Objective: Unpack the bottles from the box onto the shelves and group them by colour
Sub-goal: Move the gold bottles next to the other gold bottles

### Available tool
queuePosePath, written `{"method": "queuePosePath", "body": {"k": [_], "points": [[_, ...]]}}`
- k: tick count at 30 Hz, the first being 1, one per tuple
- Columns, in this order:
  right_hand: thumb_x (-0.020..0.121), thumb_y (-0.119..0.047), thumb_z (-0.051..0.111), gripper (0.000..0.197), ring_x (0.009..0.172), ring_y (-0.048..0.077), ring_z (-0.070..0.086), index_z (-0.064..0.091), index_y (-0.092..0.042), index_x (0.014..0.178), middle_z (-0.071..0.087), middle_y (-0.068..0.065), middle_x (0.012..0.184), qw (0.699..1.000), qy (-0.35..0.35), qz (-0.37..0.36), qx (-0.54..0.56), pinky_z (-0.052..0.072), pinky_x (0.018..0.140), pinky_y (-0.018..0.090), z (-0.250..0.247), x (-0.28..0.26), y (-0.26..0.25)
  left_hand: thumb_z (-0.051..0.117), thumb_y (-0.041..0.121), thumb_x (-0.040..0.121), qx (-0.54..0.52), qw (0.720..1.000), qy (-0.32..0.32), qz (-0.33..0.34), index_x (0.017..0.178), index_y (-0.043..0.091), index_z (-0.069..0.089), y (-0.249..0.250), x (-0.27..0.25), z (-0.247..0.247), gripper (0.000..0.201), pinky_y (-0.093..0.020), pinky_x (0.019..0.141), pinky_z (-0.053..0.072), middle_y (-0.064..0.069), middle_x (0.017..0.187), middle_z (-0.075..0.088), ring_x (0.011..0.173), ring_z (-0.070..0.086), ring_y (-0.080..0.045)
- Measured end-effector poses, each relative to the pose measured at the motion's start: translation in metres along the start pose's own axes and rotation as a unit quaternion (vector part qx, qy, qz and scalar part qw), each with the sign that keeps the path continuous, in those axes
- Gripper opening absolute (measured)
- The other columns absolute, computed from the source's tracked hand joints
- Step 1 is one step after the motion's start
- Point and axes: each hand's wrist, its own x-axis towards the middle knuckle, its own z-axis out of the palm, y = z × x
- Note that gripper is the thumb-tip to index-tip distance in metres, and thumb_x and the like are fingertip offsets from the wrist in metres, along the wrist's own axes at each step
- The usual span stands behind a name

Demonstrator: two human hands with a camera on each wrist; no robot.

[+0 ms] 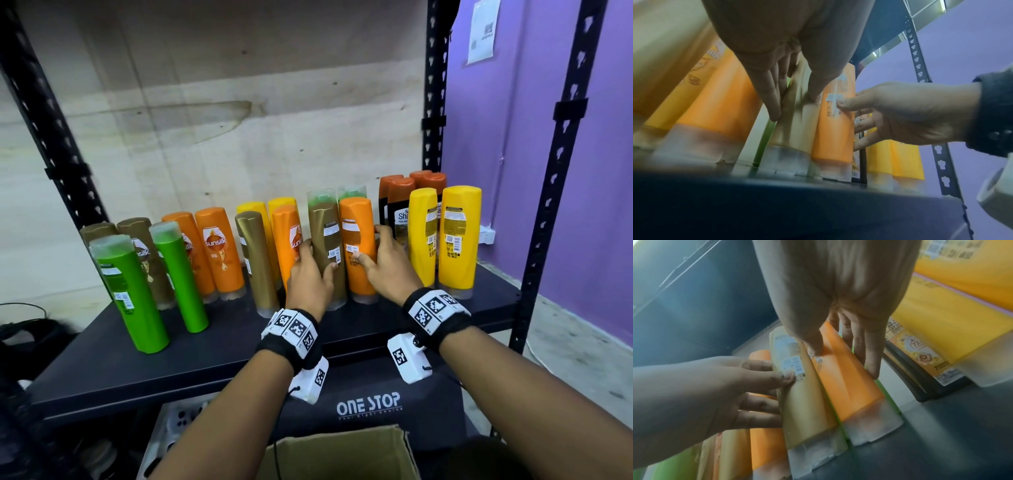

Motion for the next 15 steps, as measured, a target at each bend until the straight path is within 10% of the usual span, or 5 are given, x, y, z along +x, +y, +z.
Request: {"method": "queuePosePath", "body": {"k": [15], "points": [[0.098, -0.042, 0.062, 0.06, 0.128, 0.028, 0.055, 0.031, -0.027, 0.147, 0.052, 0.007, 0.145, 0.997, 0.016, -0.014, 0.071, 0.048, 0.105, 0.053, 0.014, -0.036, -0.034, 0.068, 0.038, 0.093, -0.062, 0.997, 0.036, 0.027, 0.144, 0.034, 0.036, -0.022, -0.048, -0.055, 0.06, -0.046, 0.094, 0.056, 0.002, 0.128, 0.066, 0.111, 0.067, -0.02]]}}
